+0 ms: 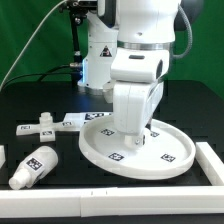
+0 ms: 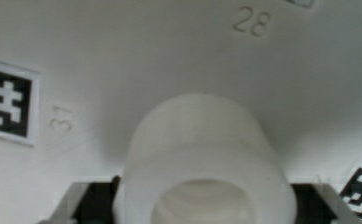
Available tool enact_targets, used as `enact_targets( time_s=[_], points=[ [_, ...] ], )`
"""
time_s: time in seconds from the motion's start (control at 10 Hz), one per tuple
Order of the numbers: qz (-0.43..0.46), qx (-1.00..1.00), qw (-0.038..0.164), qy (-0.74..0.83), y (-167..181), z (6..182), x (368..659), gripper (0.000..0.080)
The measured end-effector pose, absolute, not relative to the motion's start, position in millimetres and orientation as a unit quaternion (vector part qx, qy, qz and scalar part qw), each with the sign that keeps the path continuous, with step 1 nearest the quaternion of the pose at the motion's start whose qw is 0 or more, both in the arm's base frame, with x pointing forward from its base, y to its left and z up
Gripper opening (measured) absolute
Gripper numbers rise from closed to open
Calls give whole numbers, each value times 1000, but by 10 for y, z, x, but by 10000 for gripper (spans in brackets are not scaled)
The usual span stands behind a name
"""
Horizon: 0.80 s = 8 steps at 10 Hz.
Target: Assemble round table
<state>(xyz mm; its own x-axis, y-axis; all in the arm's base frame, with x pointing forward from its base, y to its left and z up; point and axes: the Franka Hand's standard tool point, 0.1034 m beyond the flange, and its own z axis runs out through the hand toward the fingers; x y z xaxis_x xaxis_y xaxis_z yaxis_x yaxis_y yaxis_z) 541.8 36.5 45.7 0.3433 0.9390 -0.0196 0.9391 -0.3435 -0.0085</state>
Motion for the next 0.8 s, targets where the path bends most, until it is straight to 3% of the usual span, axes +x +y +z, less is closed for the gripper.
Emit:
enact_targets(
  time_s=[0.4, 0.8],
  points=[
    [-21, 821, -10, 570, 409, 168, 5681, 400],
    [-29, 821, -15, 571, 420, 161, 5680, 400]
  ],
)
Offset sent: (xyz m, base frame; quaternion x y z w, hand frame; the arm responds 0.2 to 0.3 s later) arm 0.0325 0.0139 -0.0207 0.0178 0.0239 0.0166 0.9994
